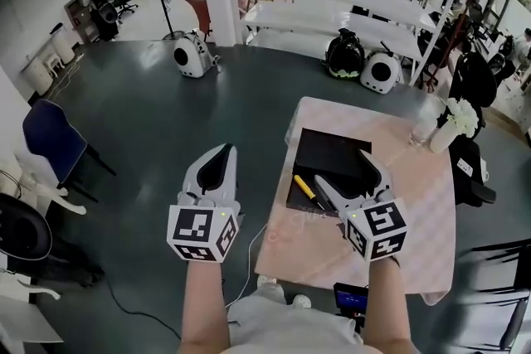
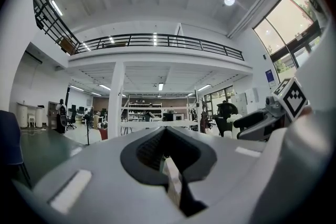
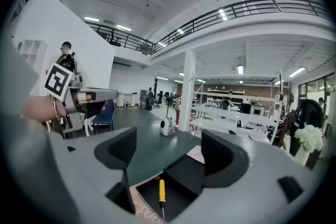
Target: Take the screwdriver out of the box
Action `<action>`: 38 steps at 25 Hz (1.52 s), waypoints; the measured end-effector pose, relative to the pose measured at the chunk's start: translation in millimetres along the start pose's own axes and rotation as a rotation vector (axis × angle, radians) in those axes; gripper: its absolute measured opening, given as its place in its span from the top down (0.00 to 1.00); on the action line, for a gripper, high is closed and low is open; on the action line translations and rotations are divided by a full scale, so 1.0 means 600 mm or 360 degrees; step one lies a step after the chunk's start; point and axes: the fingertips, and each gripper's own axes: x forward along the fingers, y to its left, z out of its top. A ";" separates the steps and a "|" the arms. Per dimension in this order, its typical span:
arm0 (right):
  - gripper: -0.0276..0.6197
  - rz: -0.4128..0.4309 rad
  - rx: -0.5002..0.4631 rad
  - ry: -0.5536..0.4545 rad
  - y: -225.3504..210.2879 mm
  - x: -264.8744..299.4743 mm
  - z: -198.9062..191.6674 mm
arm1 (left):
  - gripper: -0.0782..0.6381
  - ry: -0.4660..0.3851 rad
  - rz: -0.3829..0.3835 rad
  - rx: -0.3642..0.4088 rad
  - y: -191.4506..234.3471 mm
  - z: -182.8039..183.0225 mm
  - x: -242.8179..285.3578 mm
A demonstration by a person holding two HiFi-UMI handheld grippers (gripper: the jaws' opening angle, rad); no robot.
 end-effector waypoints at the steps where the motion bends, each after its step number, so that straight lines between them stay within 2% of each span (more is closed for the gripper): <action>1: 0.36 -0.0004 0.0003 0.0032 0.001 0.010 -0.012 | 0.88 0.0011 -0.0007 -0.0006 0.004 -0.007 0.004; 9: 0.38 0.0080 0.0061 0.0372 0.010 0.084 -0.135 | 0.88 0.0128 -0.0046 -0.0074 0.029 -0.070 0.042; 14: 0.55 0.0134 0.0077 0.0585 0.014 0.125 -0.200 | 0.88 0.0180 -0.0089 -0.0112 0.039 -0.099 0.066; 20: 0.65 0.0301 0.0101 0.0876 0.029 0.164 -0.280 | 0.88 0.0221 -0.0160 -0.0164 0.036 -0.127 0.098; 25: 0.67 0.0397 0.0110 0.1075 0.032 0.191 -0.339 | 0.88 0.0248 -0.0195 -0.0194 0.036 -0.144 0.119; 29: 0.67 0.0473 0.0211 0.1210 0.046 0.209 -0.372 | 0.88 0.0265 -0.0203 -0.0216 0.048 -0.155 0.123; 33: 0.67 0.0464 0.0219 0.1345 0.046 0.221 -0.401 | 0.88 0.0287 -0.0197 -0.0236 0.055 -0.169 0.124; 38: 0.67 0.0436 0.0155 0.1521 0.058 0.229 -0.443 | 0.88 0.0309 -0.0180 -0.0270 0.066 -0.191 0.121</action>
